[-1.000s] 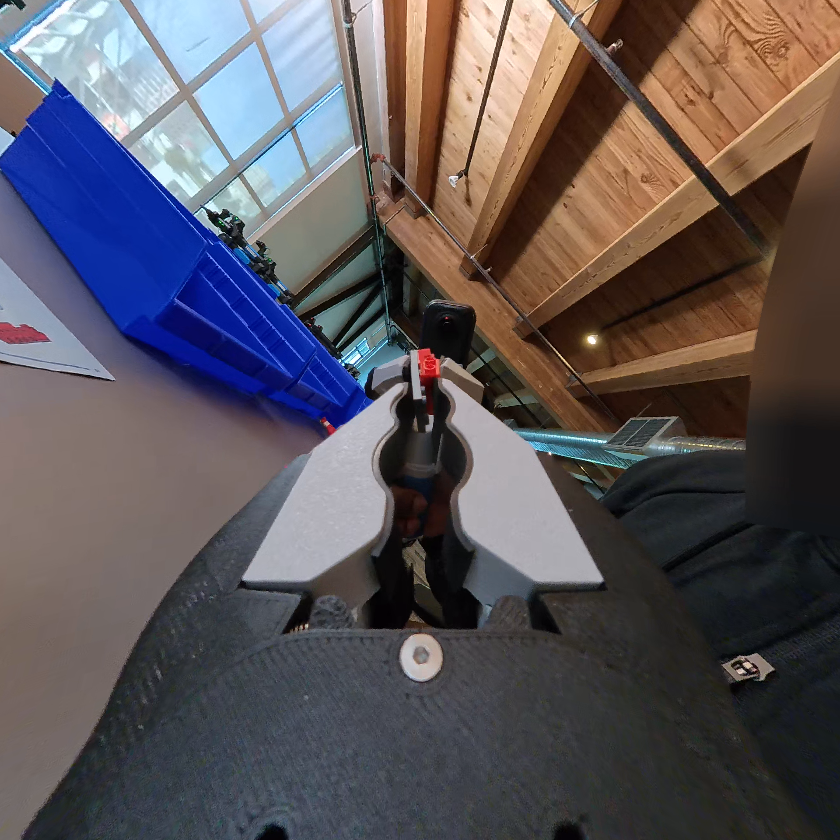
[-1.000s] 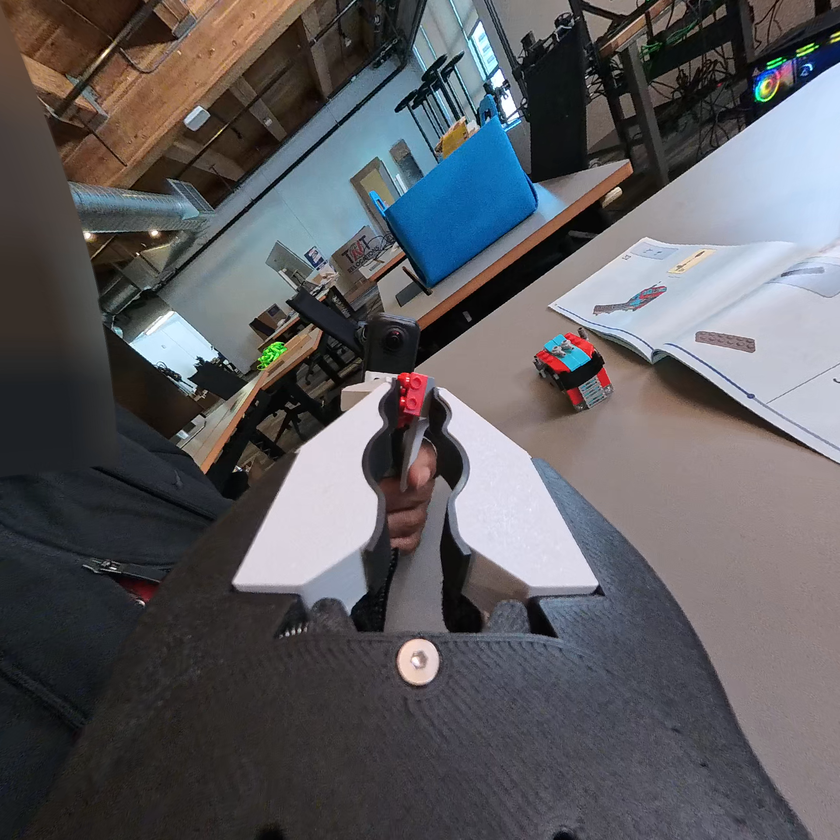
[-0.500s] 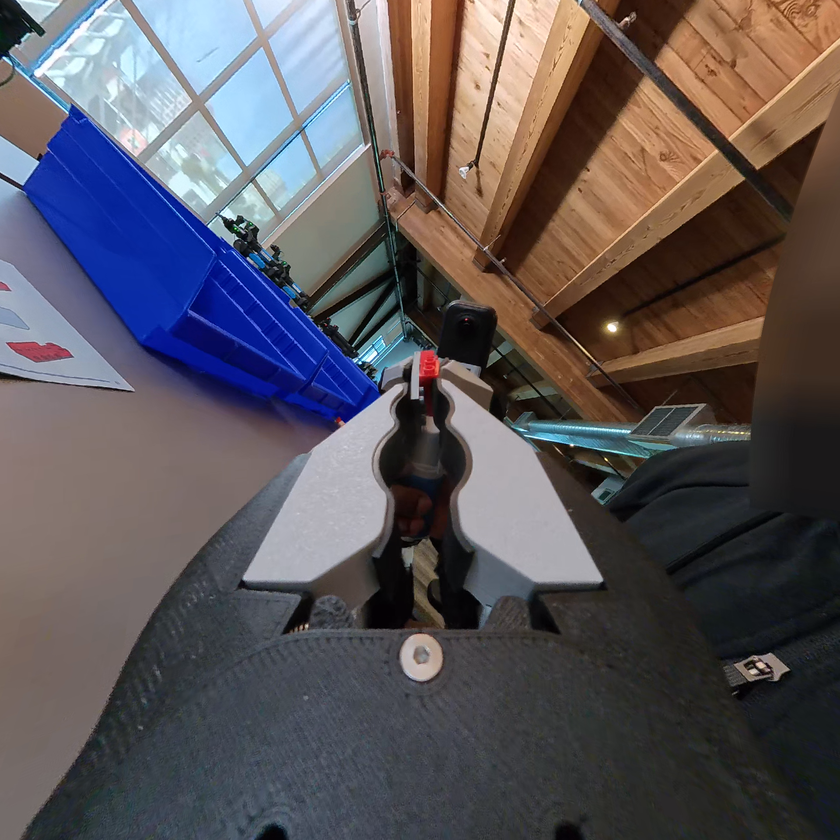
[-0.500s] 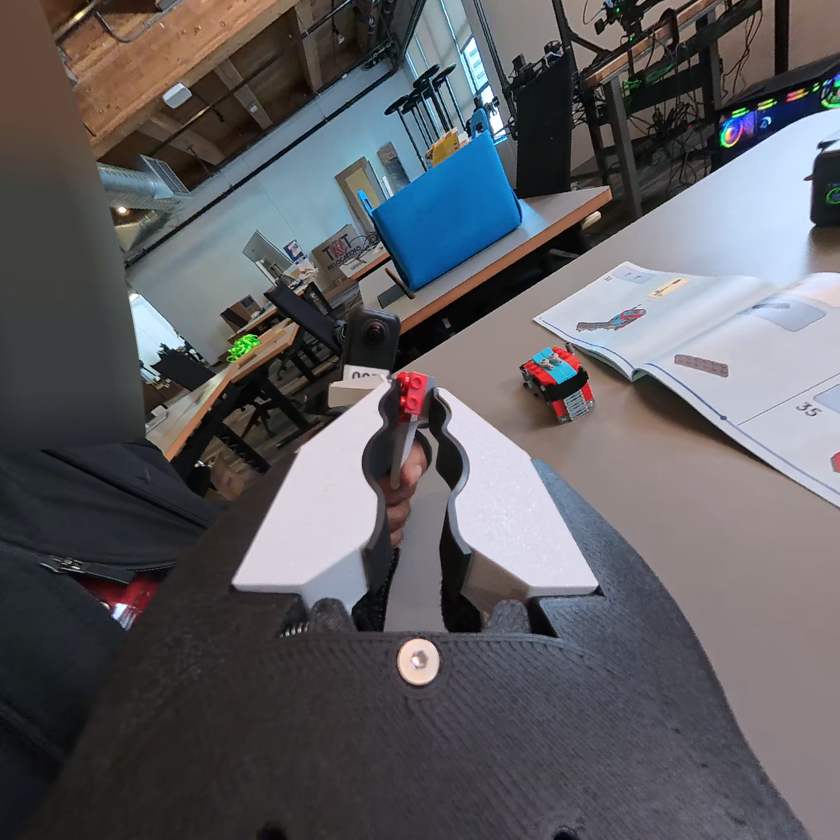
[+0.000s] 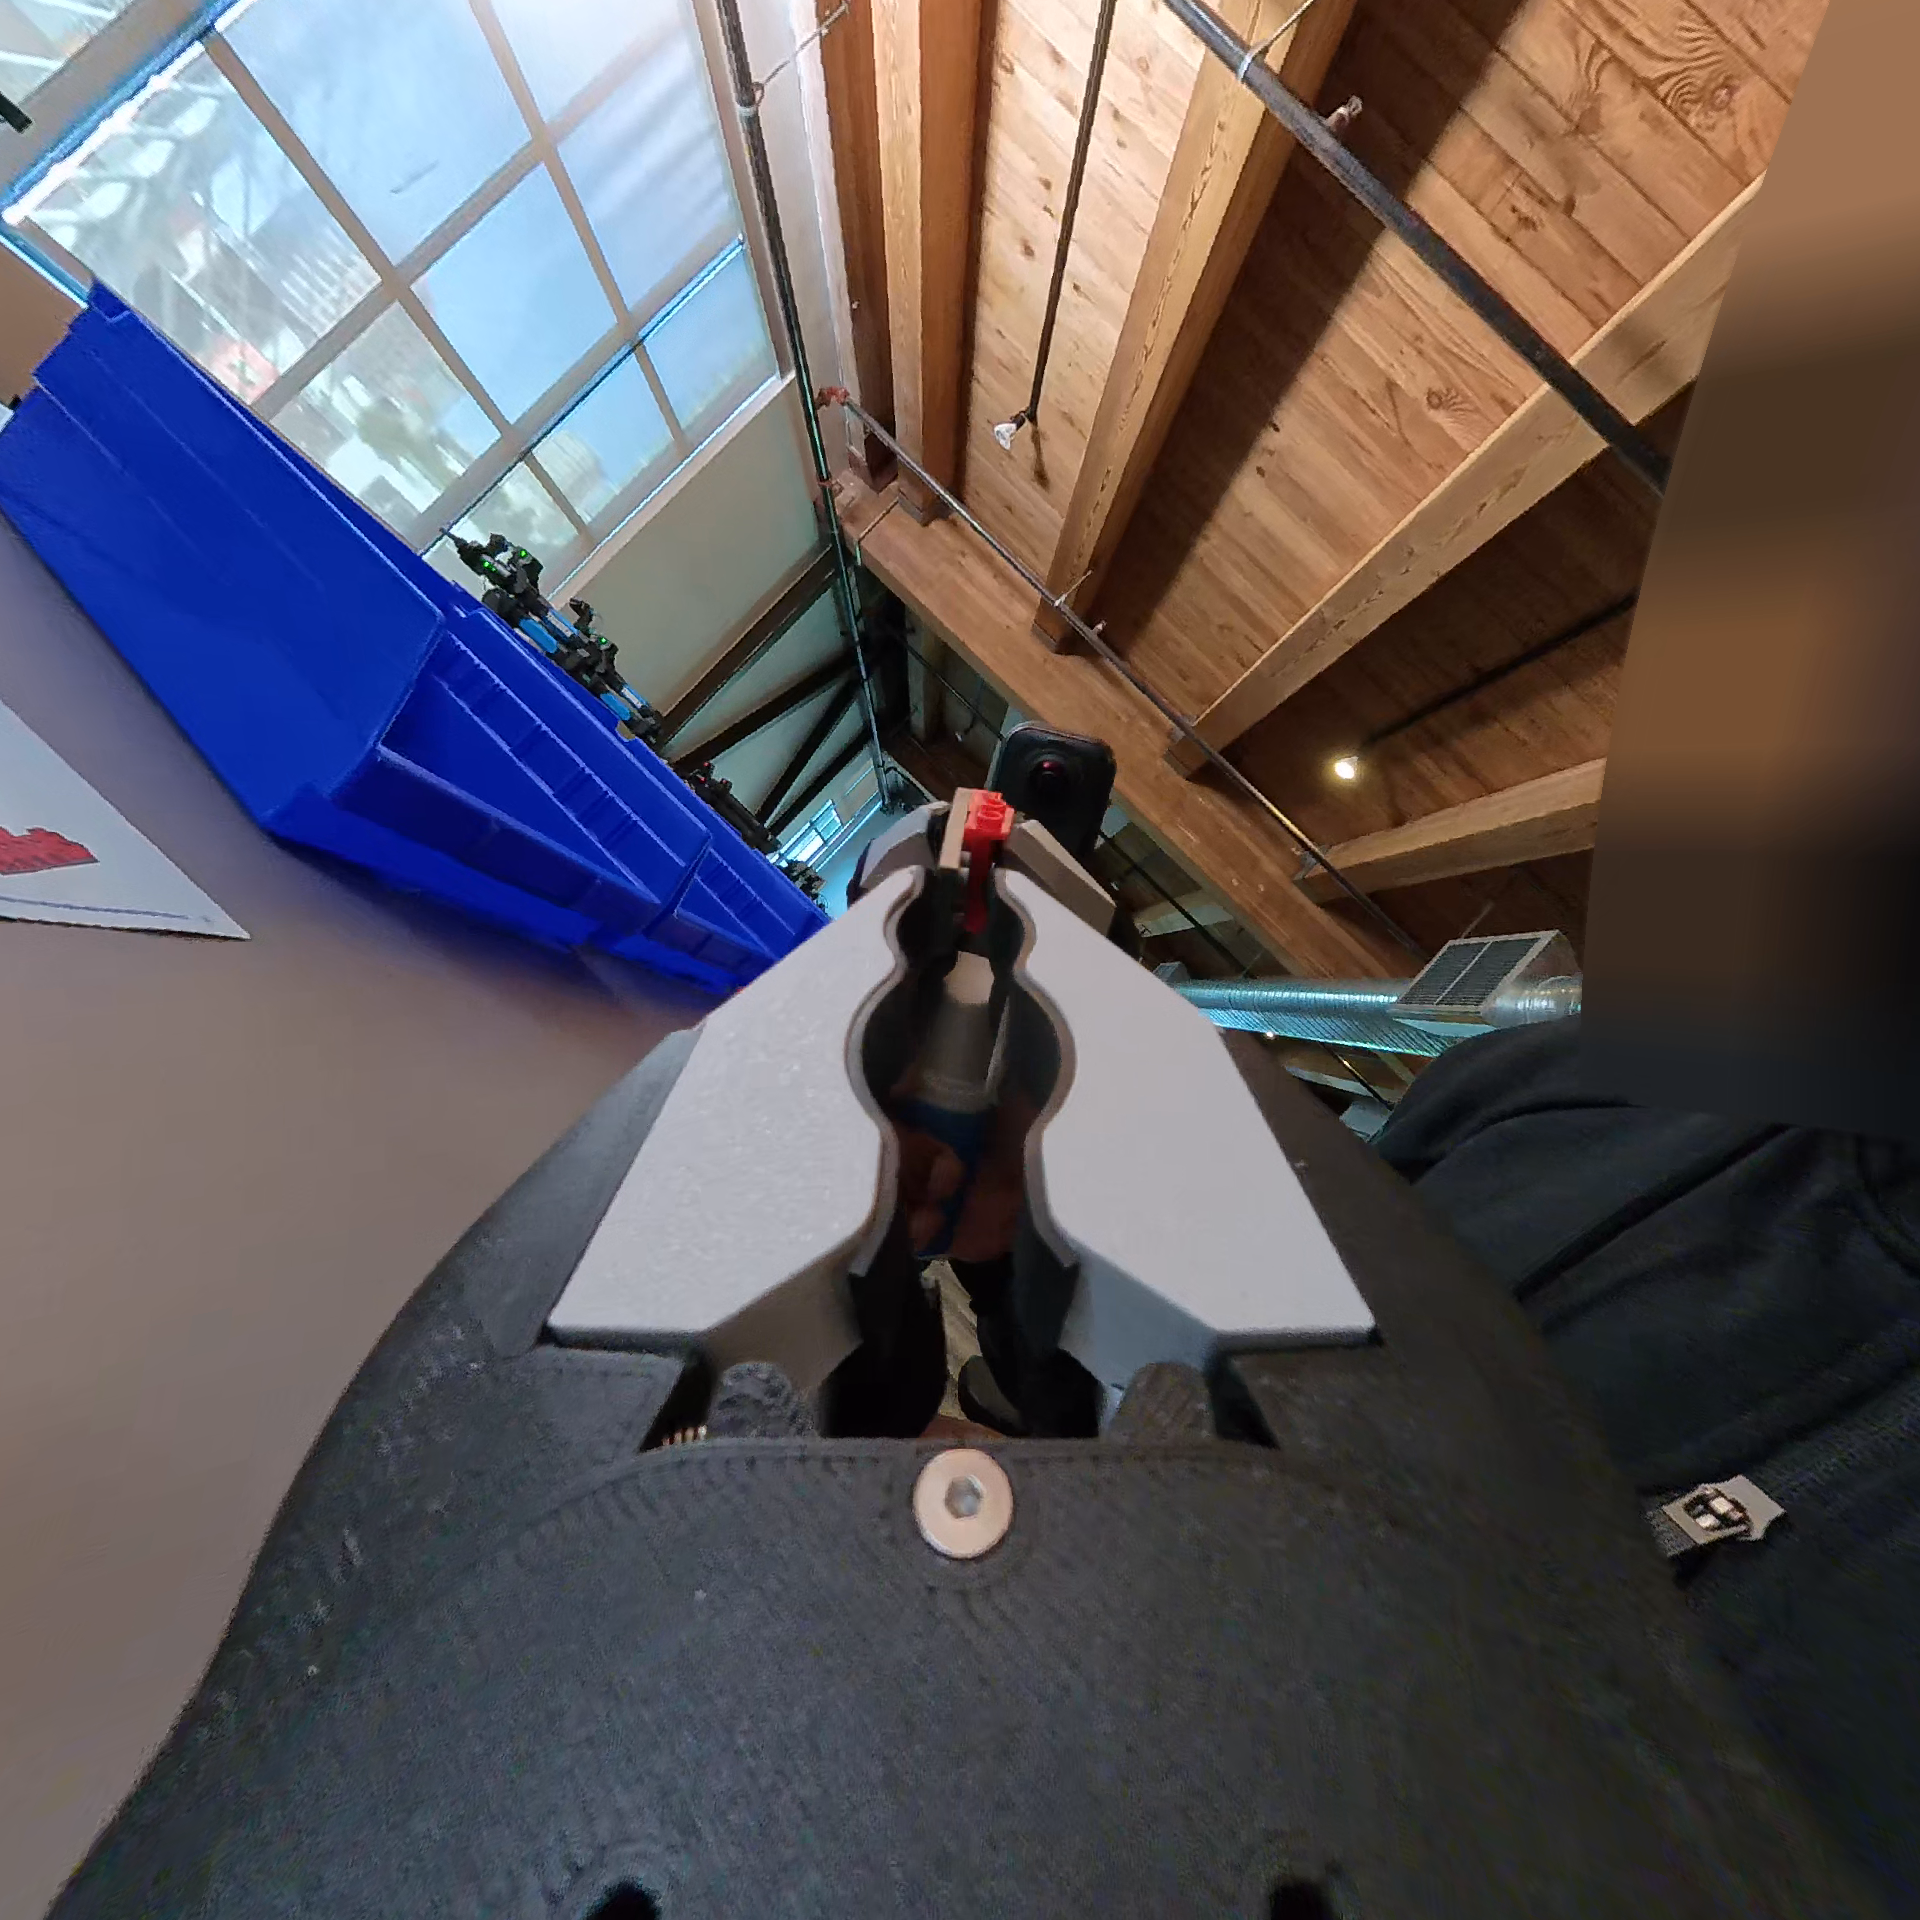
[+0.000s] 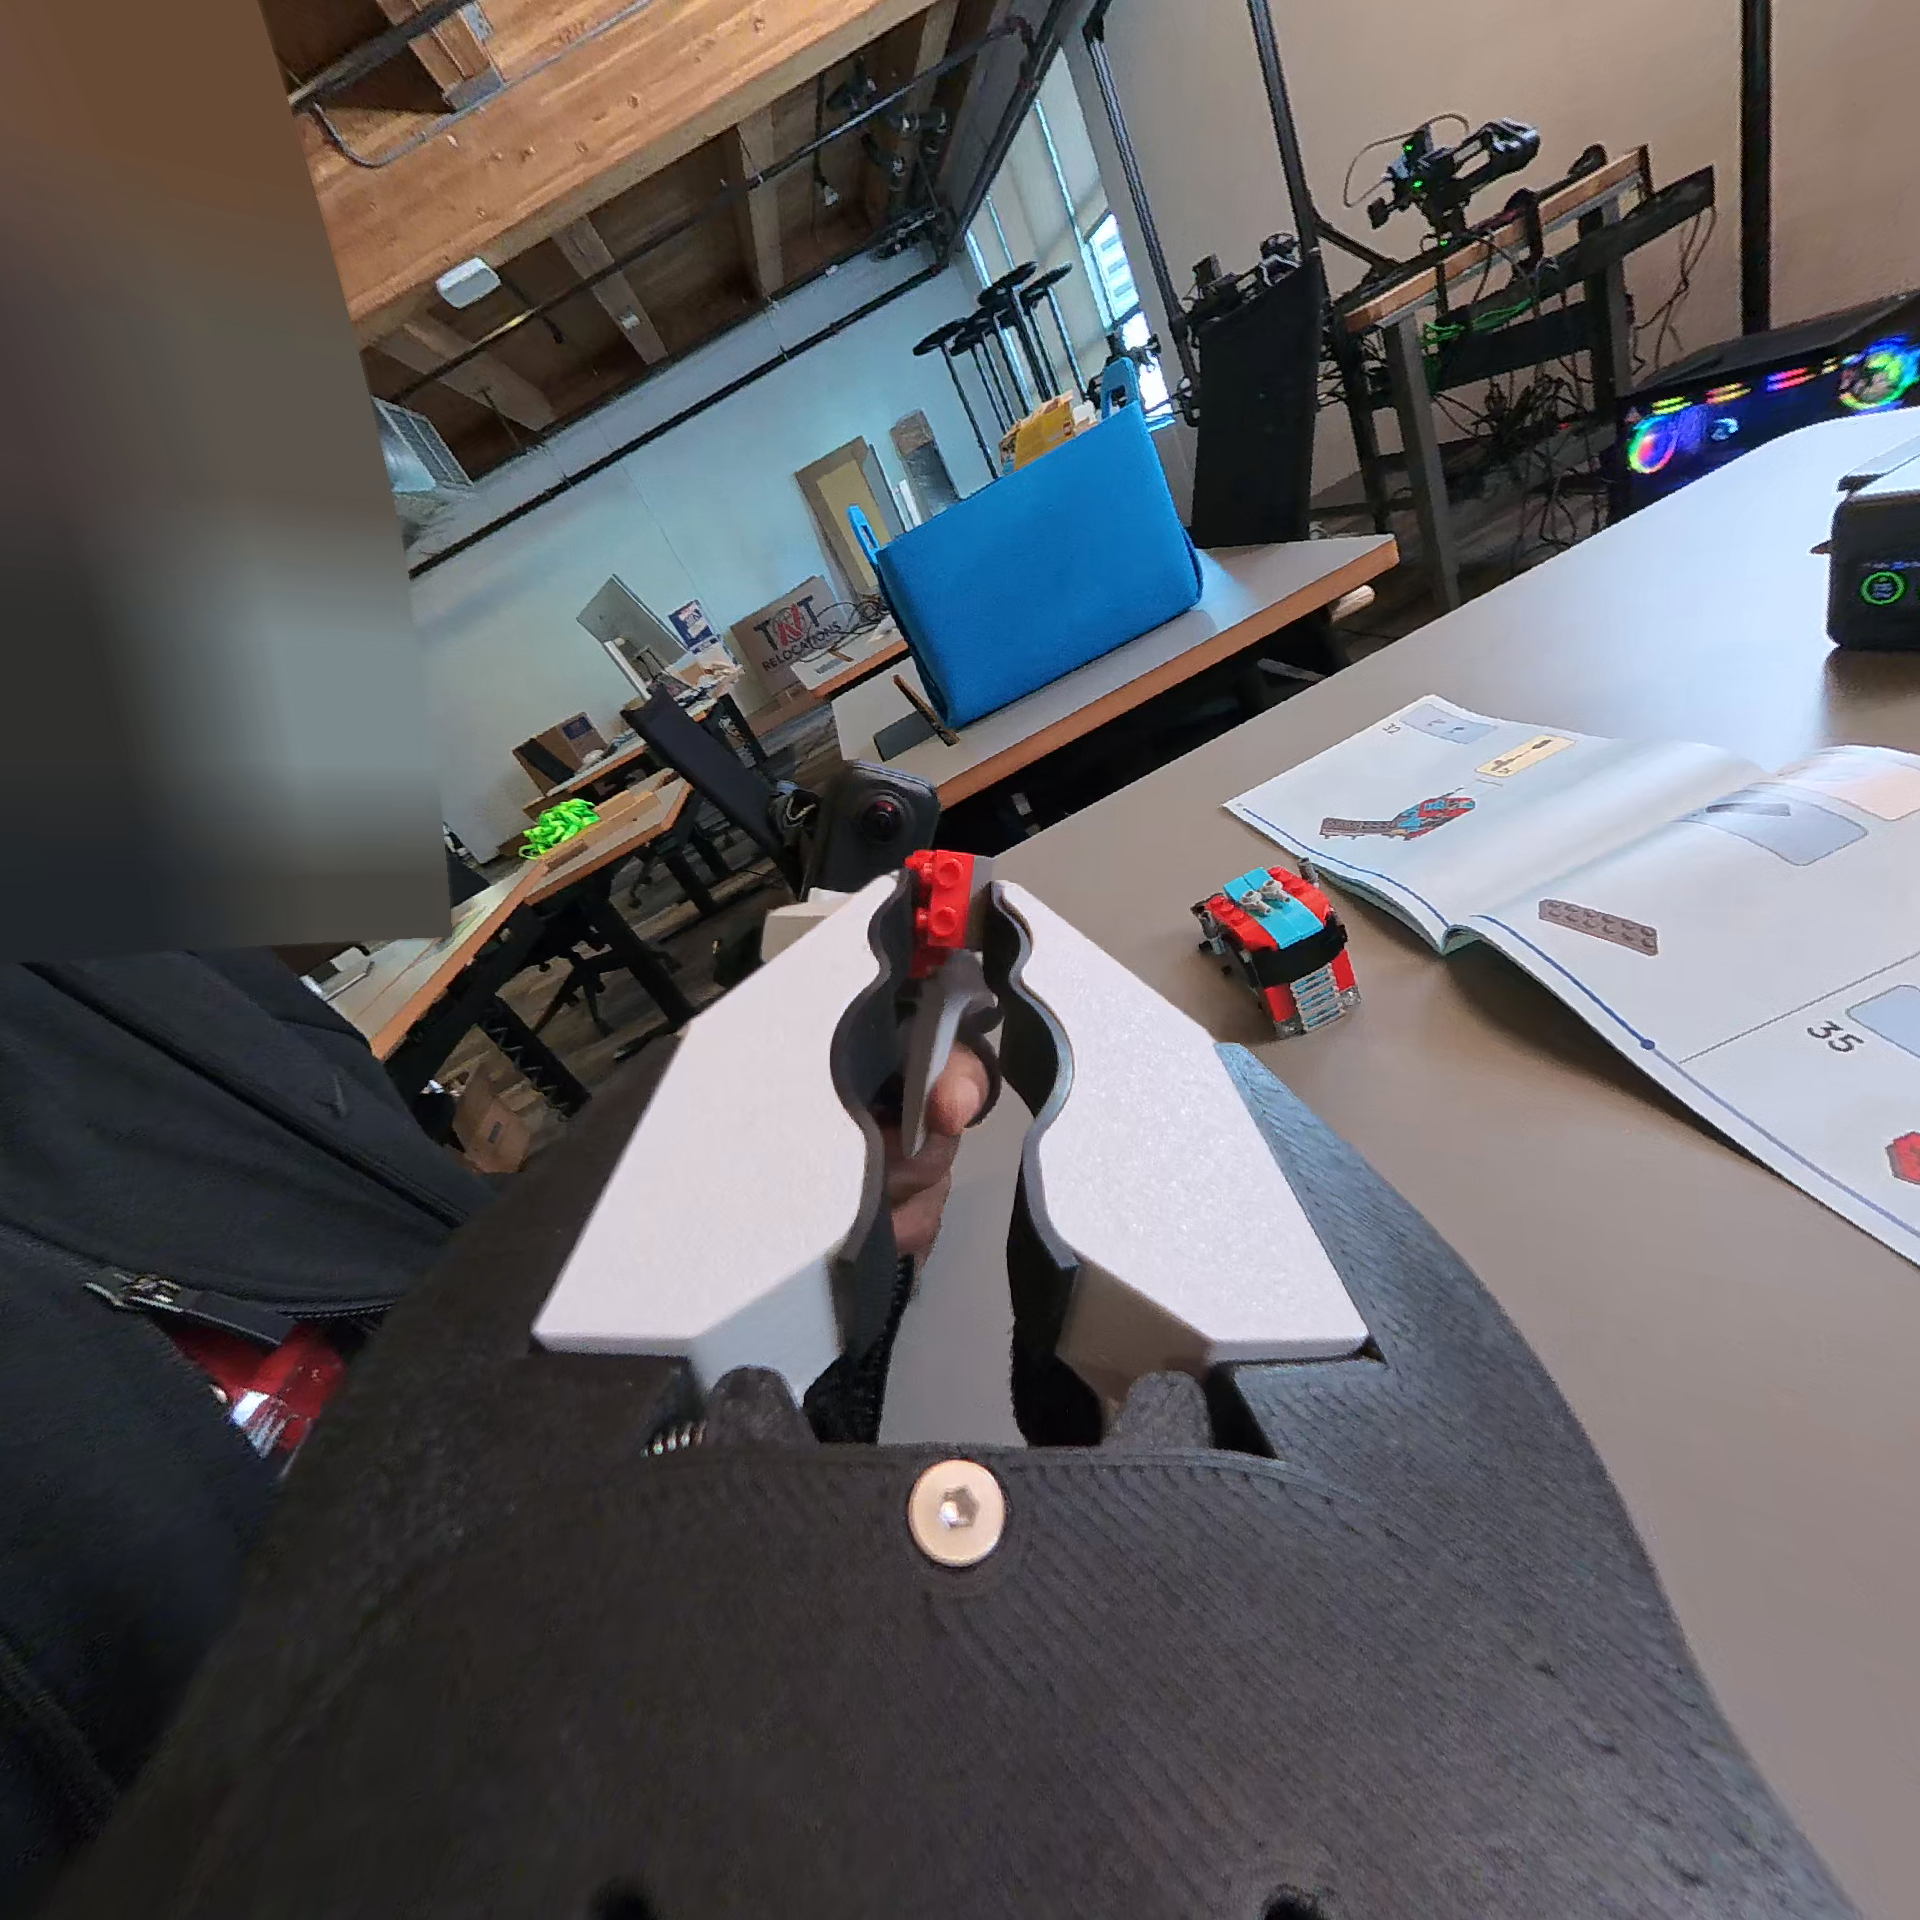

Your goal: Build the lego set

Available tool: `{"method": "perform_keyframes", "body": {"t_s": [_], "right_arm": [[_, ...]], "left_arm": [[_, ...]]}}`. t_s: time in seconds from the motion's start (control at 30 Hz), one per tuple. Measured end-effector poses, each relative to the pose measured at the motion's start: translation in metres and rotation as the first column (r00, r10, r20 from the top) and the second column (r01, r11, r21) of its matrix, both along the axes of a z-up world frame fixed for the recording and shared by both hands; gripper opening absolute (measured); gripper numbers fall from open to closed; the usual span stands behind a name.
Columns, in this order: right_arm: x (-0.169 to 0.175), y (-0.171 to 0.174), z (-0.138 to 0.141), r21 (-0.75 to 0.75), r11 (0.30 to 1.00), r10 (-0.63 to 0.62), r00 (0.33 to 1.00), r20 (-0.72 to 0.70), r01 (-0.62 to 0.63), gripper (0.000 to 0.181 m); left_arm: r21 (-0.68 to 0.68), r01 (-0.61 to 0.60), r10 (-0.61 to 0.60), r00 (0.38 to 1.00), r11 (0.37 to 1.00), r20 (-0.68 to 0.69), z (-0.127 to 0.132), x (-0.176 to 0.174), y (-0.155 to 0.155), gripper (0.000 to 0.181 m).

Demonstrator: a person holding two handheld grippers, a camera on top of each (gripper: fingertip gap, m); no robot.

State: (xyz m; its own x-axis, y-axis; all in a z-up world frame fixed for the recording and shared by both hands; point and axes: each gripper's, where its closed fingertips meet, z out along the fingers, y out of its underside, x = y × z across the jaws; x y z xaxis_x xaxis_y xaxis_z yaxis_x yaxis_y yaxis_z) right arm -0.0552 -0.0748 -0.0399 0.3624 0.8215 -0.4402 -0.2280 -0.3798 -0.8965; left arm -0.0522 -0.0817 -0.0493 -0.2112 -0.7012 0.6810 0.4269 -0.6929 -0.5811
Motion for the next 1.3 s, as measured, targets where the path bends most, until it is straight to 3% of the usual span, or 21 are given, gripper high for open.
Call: {"method": "perform_keyframes", "body": {"t_s": [0.23,0.43,0.73,1.3], "right_arm": [[-0.001,-0.005,0.003,0.031,0.999,0.029,0.999,0.044,-0.03,0.013],[0.001,-0.007,0.008,0.029,0.999,0.043,0.998,0.039,-0.045,0.029],[-0.004,-0.015,0.01,0.064,0.994,0.087,0.995,0.049,-0.09,0.022],[-0.007,-0.024,0.015,0.099,0.988,0.121,0.992,-0.019,-0.119,0.012]], "left_arm": [[0.038,0.006,-0.007,1.0,0.999,0.025,0.004,-0.002,-0.004,0.007],[0.122,-0.044,0.044,0.999,0.992,-0.001,0.007,-0.005,-0.005,0.007],[0.334,-0.095,0.132,0.987,0.938,-0.091,0.007,-0.001,-0.016,0.007],[0.41,-0.081,0.12,0.99,0.908,-0.072,0.01,-0.004,-0.025,0.008]]}}
